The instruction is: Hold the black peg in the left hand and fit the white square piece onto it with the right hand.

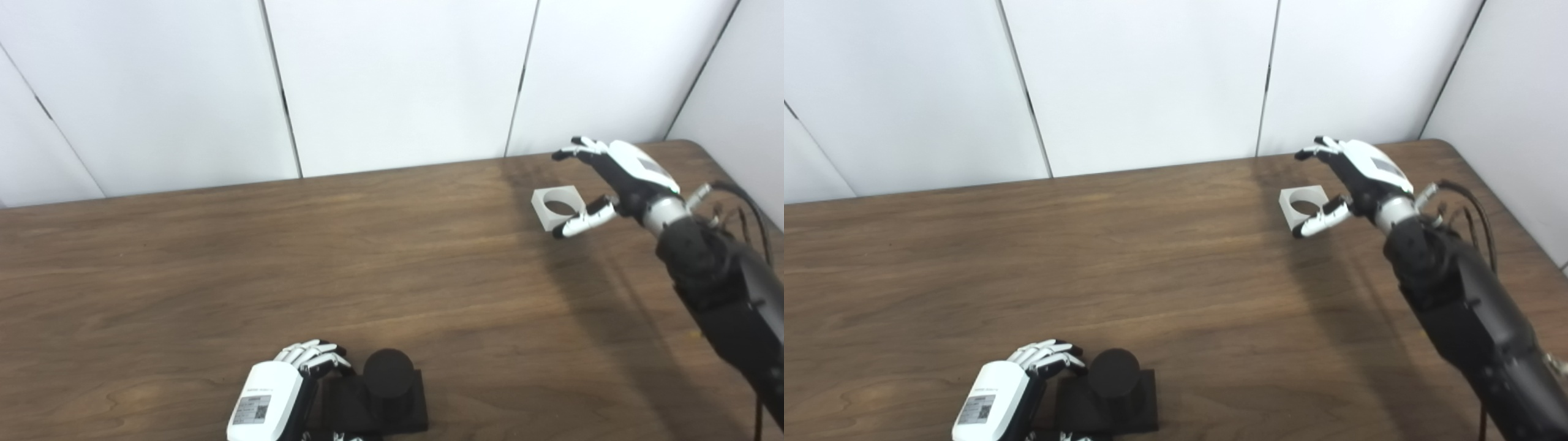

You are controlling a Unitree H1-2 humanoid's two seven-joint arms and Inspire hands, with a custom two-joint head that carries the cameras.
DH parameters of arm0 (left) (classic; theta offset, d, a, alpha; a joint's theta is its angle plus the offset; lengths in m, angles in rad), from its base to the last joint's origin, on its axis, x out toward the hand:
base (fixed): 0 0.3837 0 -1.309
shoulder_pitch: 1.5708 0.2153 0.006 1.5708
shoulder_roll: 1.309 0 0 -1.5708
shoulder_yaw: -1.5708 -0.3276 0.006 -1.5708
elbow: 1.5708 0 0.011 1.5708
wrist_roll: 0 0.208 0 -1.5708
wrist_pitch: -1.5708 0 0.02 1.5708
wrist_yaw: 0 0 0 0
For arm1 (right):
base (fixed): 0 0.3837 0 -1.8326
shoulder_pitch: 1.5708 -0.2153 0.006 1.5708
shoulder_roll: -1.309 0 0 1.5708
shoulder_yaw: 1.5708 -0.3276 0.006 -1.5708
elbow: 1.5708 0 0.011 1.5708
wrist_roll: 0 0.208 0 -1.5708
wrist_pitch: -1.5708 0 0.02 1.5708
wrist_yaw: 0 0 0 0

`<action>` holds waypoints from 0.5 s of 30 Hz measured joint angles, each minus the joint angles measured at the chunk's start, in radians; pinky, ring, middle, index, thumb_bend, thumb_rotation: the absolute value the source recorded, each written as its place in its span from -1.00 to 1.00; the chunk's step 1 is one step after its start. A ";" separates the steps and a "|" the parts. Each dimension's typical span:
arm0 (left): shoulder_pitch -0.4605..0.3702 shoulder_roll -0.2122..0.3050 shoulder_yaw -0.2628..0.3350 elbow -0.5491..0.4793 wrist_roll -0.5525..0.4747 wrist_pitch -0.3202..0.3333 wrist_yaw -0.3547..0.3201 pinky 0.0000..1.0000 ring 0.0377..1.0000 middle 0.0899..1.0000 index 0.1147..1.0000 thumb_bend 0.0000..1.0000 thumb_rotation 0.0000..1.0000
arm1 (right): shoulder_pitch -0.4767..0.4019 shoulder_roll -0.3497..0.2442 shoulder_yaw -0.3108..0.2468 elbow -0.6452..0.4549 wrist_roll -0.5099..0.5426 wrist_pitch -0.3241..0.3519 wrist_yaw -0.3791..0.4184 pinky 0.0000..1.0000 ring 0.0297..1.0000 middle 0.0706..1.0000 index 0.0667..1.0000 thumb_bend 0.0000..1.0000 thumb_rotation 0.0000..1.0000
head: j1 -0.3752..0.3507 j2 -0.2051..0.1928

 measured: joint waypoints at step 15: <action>0.000 0.000 0.003 0.000 -0.008 -0.002 0.001 0.58 0.62 0.46 -0.16 0.04 -0.91 | -0.187 -0.042 0.206 0.282 -0.167 -0.107 0.097 1.00 1.00 0.95 0.61 0.85 -0.68 | -0.003 0.002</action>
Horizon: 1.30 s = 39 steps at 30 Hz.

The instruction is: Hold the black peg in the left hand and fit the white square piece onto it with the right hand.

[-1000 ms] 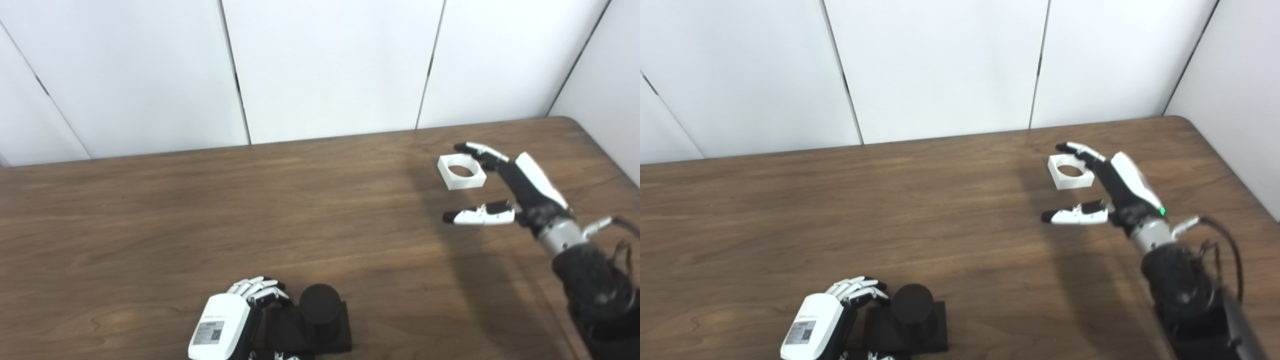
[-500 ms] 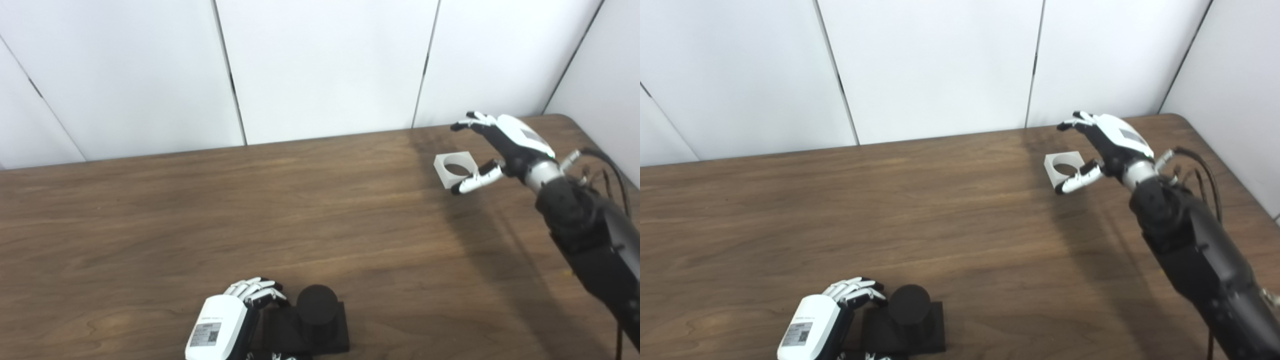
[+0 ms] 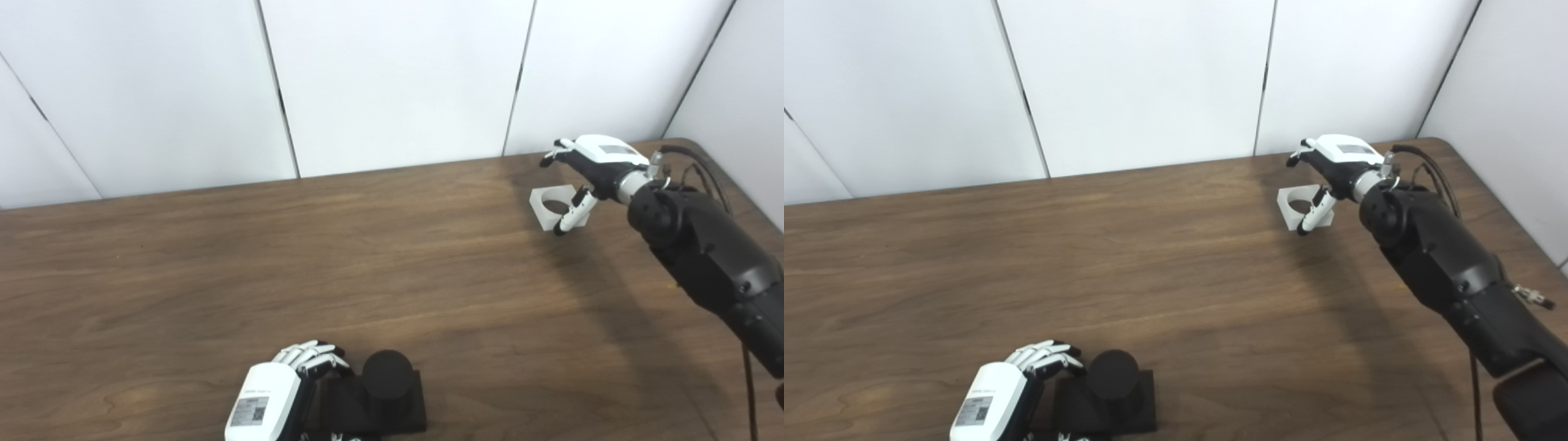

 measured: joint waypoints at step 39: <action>0.001 -0.014 0.004 -0.006 0.002 0.008 -0.021 0.60 0.64 0.47 -0.16 0.03 -0.91 | -0.067 0.010 0.058 0.197 -0.065 -0.172 -0.091 0.69 0.73 0.50 -0.10 0.04 -0.75 | 0.015 0.003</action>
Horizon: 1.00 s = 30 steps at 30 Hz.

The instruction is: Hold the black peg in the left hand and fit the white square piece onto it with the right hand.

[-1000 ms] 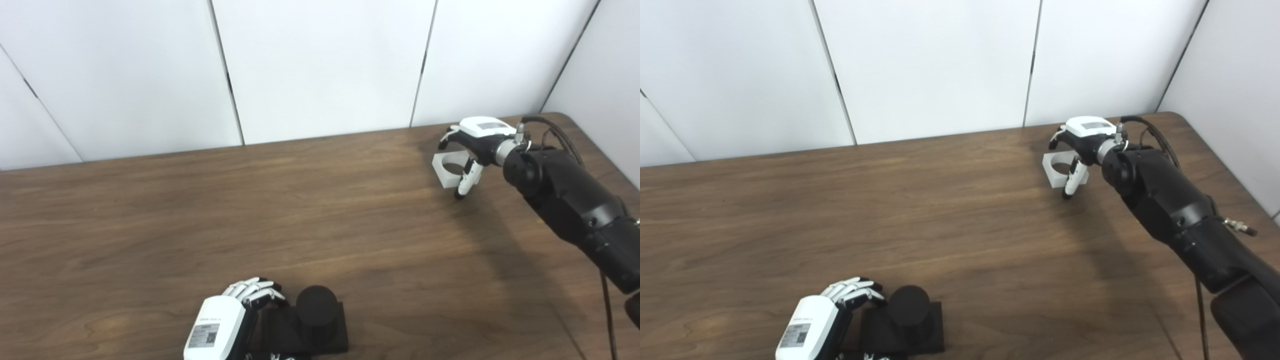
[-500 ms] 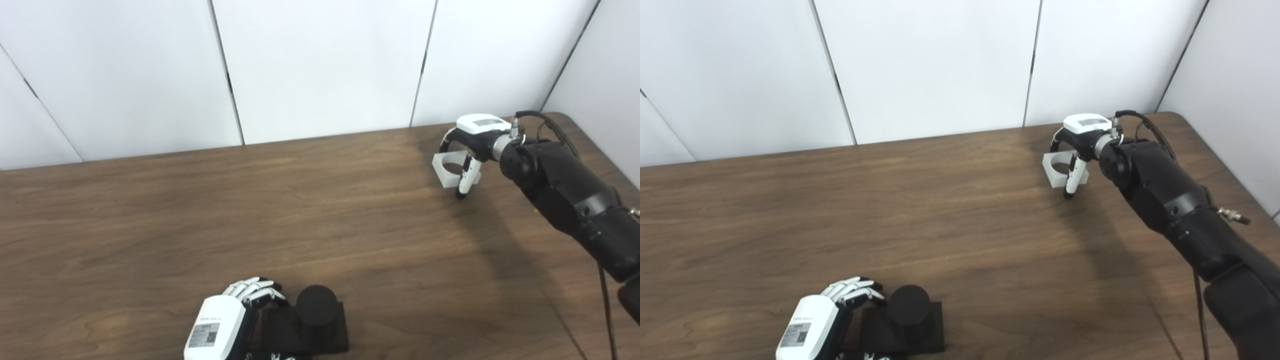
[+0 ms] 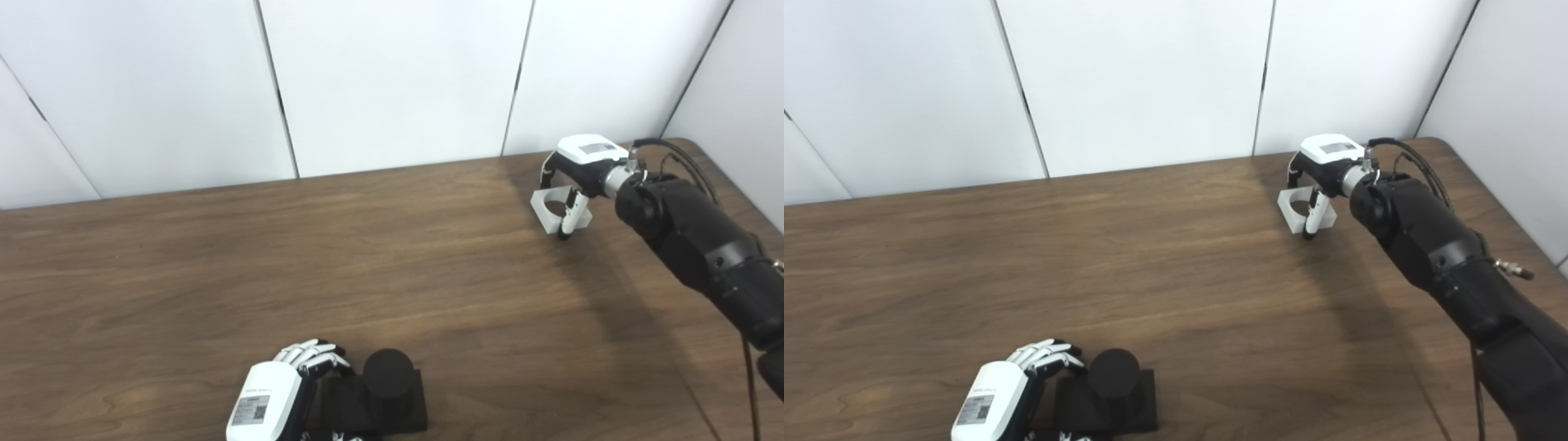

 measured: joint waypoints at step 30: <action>-0.011 -0.054 -0.027 -0.003 0.063 0.046 -0.037 0.66 0.65 0.48 -0.16 0.03 -0.90 | 0.087 0.121 -0.032 -1.054 0.043 0.063 0.619 0.63 0.70 0.40 -0.11 0.05 -0.74 | 0.114 0.057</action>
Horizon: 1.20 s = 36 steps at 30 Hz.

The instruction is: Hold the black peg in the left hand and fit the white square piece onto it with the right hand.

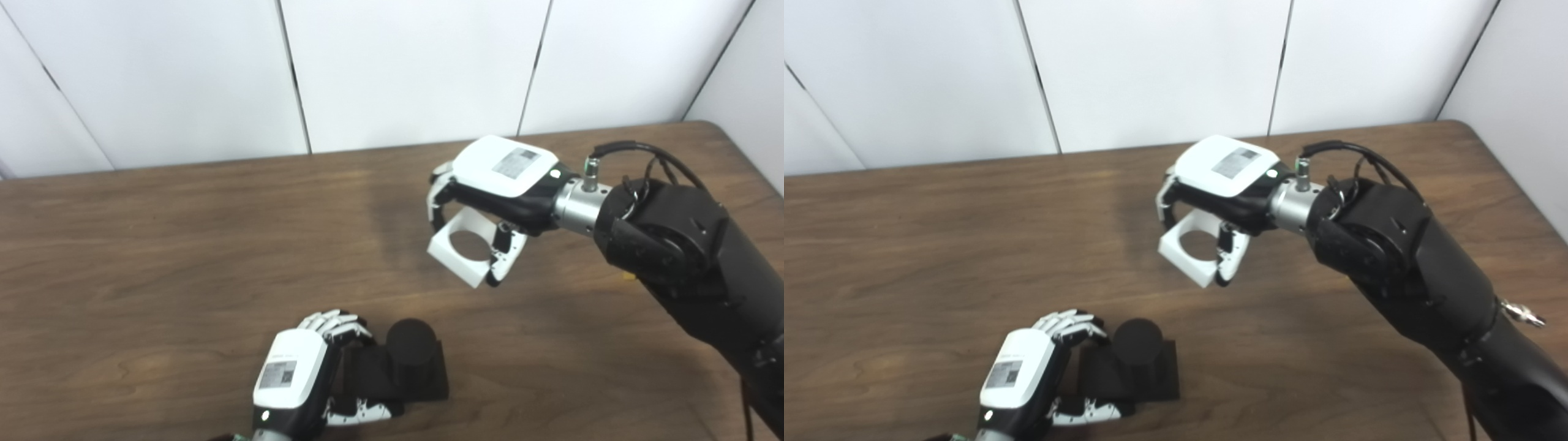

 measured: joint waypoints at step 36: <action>-0.023 -0.011 -0.011 -0.019 0.030 0.030 -0.058 0.63 0.64 0.48 -0.16 0.03 -0.90 | 0.064 0.133 0.011 -0.100 0.017 -0.005 0.146 0.73 0.76 0.42 -0.11 0.05 -0.74 | 0.041 0.048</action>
